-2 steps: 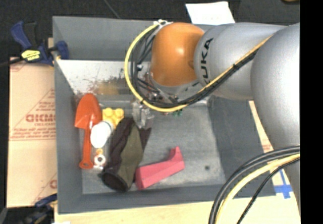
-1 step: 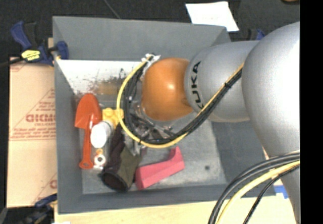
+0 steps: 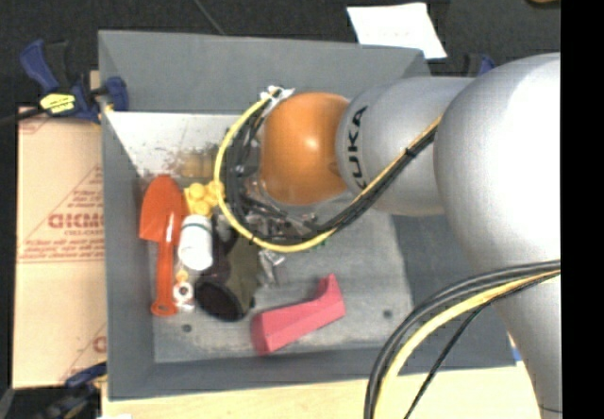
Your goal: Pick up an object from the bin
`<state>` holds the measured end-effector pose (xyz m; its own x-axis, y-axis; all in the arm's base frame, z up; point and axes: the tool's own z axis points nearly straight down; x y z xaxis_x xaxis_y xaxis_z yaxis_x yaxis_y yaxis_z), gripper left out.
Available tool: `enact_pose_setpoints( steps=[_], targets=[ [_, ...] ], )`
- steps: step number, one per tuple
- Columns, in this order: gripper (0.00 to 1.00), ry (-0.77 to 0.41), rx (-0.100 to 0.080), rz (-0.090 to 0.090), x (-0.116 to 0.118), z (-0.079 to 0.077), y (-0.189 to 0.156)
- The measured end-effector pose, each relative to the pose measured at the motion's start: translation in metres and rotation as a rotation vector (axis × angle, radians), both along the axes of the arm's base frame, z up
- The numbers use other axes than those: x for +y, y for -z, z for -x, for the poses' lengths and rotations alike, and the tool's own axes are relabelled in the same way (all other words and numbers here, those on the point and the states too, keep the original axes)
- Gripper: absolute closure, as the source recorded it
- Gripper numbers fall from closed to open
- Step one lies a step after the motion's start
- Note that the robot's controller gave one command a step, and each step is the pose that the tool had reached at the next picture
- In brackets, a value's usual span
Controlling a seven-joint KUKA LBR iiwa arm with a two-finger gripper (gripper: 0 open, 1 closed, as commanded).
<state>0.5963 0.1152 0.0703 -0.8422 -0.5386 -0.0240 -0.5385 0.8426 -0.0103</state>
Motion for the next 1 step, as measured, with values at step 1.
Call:
enact_pose_setpoints(
  steps=[1],
  targets=[
    [1.0, 0.003, -0.011, -0.004, 0.0009, -0.003, -0.0029]
  ],
)
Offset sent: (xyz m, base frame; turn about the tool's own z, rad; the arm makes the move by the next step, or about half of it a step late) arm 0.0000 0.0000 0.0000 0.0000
